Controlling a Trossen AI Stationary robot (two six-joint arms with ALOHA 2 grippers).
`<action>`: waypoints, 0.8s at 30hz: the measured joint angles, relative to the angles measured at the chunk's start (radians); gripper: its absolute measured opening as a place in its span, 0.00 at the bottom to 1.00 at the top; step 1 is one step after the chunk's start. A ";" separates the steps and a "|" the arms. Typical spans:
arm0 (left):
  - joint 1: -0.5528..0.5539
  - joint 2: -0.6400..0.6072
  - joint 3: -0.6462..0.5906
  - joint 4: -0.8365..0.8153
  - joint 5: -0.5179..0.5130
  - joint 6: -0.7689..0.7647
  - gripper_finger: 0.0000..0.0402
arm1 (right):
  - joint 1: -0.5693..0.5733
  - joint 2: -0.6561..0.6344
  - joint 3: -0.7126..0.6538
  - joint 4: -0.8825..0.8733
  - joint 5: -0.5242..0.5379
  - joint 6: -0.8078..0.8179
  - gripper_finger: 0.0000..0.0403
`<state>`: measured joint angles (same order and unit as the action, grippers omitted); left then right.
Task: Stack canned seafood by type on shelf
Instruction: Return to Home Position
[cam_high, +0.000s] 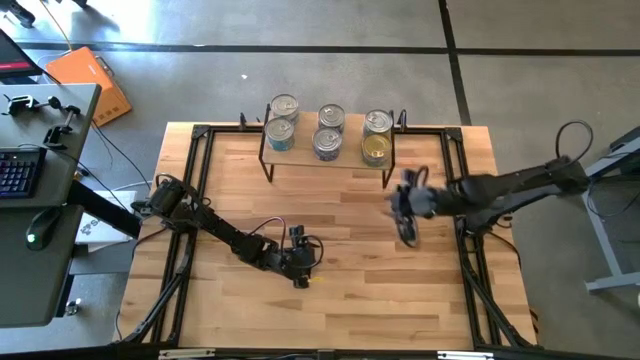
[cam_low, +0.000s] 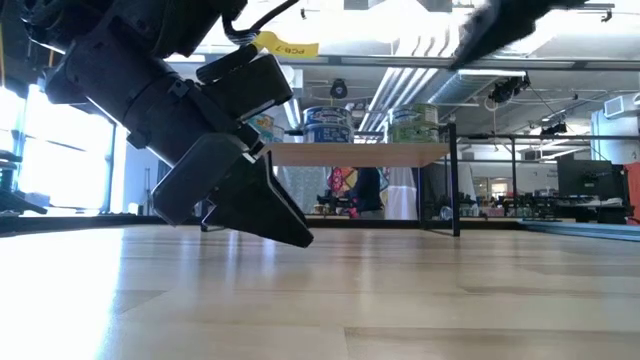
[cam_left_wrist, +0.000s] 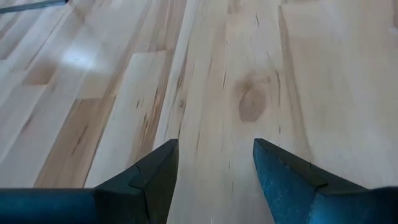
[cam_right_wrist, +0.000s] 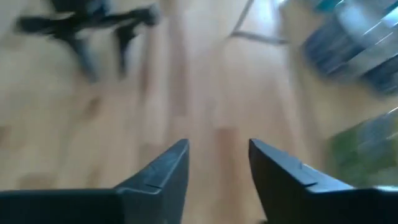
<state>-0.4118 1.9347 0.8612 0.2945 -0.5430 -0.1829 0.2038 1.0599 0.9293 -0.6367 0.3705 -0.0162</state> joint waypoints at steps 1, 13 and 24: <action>0.000 0.000 0.000 0.007 0.000 0.000 0.50 | 0.033 -0.028 -0.041 0.002 -0.001 0.044 0.36; 0.002 -0.011 0.000 0.253 0.043 0.065 0.50 | 0.274 -0.510 -0.427 0.104 0.091 0.353 0.09; 0.031 -0.323 -0.066 0.154 0.085 0.134 0.50 | 0.274 -0.810 -0.660 0.335 0.115 0.269 0.01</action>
<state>-0.3806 1.6121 0.7955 0.4487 -0.4580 -0.0488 0.4782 0.2497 0.2695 -0.3016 0.4850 0.2526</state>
